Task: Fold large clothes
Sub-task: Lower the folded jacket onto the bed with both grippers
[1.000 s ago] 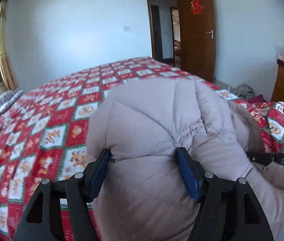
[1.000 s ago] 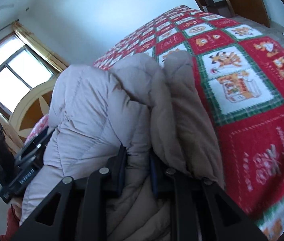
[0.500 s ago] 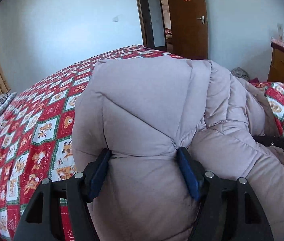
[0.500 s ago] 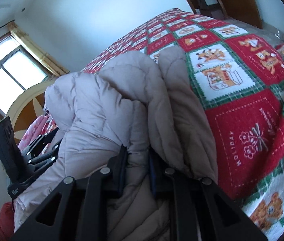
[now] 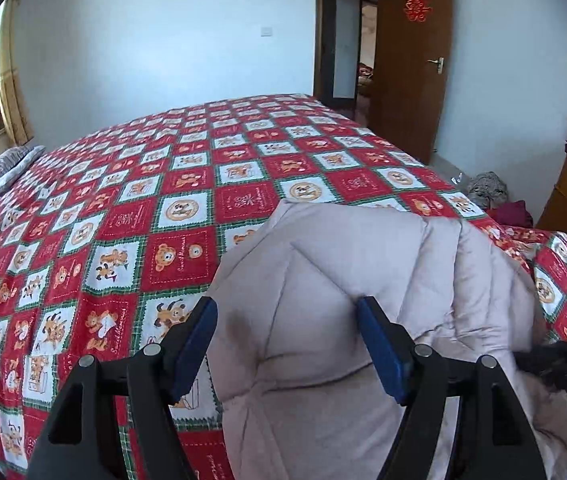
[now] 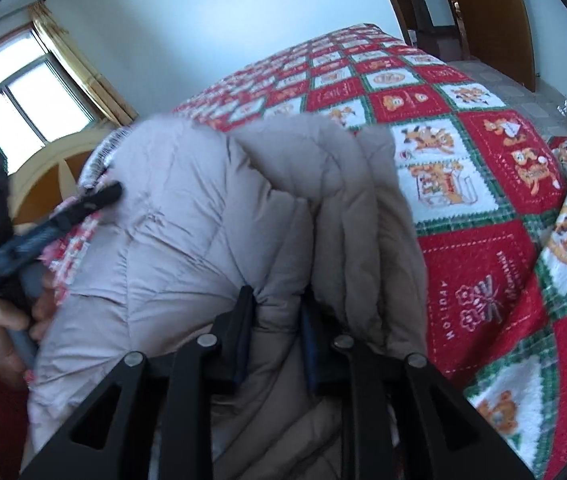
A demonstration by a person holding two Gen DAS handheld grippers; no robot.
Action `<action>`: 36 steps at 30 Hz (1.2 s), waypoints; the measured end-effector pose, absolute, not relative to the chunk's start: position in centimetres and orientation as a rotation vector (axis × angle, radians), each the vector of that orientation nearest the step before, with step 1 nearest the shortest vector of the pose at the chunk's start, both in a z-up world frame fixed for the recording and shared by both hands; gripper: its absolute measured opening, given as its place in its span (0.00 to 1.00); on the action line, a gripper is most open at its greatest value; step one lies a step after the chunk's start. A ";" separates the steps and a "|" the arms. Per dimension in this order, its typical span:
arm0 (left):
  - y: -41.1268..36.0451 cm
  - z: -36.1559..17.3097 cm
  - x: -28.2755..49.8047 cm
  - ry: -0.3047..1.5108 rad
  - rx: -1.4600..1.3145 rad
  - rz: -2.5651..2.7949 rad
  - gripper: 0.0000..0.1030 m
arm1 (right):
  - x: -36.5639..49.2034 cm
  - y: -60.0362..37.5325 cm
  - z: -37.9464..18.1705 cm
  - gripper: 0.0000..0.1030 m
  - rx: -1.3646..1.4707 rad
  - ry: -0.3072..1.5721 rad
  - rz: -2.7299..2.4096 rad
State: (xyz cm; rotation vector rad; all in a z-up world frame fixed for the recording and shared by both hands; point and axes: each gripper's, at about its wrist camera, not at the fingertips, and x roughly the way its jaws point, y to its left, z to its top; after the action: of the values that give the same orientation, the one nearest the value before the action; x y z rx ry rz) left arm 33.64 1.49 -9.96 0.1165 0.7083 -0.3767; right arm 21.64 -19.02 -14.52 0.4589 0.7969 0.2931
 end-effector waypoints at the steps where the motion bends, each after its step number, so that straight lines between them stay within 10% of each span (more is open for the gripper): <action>1: 1.7 -9.8 33.6 0.701 0.106 -0.388 0.71 | 21.4 -19.8 -12.9 0.25 0.457 0.744 0.314; 7: 3.0 -8.8 34.0 0.647 0.082 -0.407 0.71 | 25.8 -17.2 -6.3 0.29 0.162 0.709 0.397; 26: -3.5 -15.8 37.9 0.625 0.286 -0.331 0.71 | 33.6 -15.3 -17.6 0.21 0.199 0.854 0.230; 36: -1.1 -12.6 36.7 0.717 0.278 -0.406 0.71 | 30.7 -17.4 -14.1 0.23 0.234 0.822 0.234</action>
State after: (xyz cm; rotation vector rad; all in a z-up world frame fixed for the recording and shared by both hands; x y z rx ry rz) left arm 36.67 -1.05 -12.64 0.2775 0.7167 -0.4061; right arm 30.72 -17.42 -14.12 0.2341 0.8217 0.2335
